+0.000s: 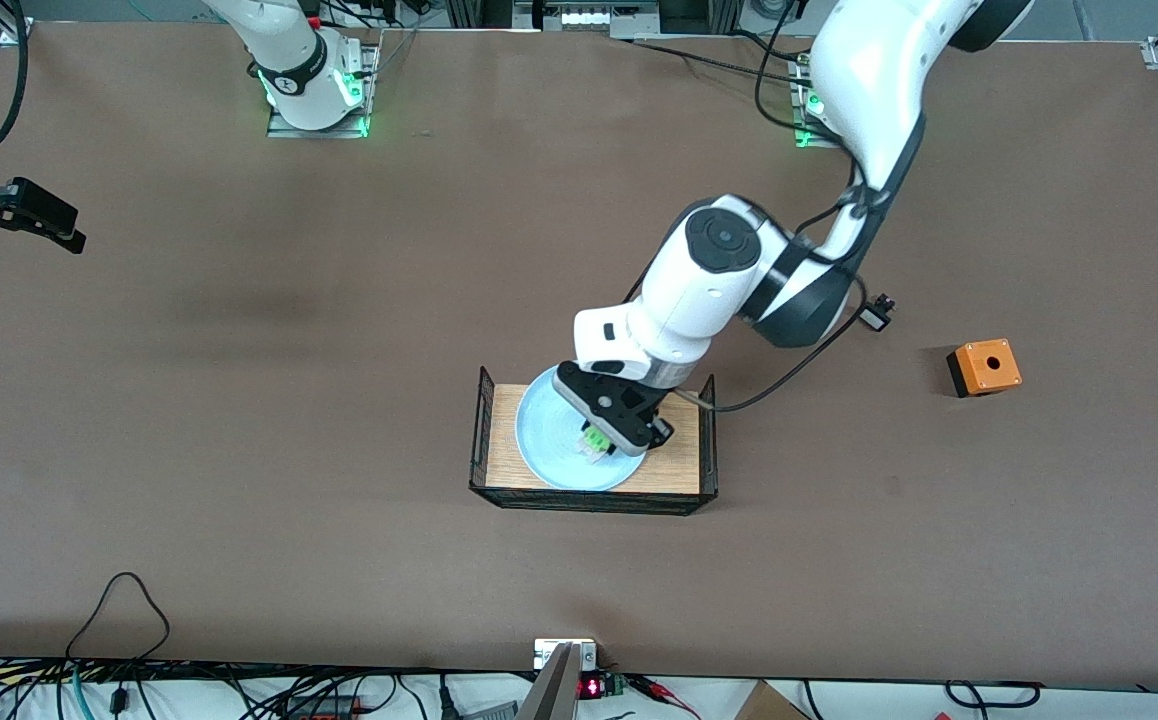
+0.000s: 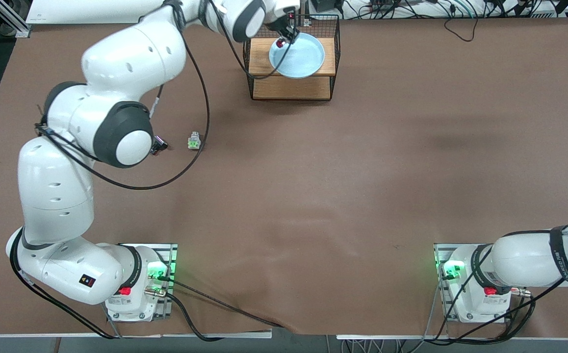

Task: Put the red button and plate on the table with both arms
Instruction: 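Lower the left gripper and grasp the red-capped green button, then lift the button with the left gripper and carry it toward the orange box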

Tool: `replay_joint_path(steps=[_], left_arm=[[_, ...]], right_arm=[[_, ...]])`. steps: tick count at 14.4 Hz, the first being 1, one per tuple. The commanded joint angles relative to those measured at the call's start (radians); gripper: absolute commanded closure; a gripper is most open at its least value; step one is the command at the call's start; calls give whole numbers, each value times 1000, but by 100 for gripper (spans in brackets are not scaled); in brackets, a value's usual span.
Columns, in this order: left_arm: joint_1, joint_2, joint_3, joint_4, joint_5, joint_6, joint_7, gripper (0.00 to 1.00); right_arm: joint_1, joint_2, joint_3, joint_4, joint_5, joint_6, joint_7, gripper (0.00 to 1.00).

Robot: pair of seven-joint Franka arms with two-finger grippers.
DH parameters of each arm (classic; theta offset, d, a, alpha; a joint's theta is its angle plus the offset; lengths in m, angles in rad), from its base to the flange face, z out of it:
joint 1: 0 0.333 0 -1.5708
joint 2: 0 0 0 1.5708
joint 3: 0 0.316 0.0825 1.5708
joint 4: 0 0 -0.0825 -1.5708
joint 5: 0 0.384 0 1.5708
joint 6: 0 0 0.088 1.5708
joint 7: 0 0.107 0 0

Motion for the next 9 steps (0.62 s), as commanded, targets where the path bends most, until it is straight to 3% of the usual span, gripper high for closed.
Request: replay_joint_path(steps=[1,6,9], left_arm=[[31,-123,5,-23,-33,-201,1,77],[167,-232,4,-27,-30,-524,16,77],[280,-237,-4,-36,-30,-659,78,77]], right_arm=[[0,-3,4,12,3,-10,-9,0],[-3,-1,1,12,12,-10,-9,0],[-3,0,-1,12,4,-4,-10,0]])
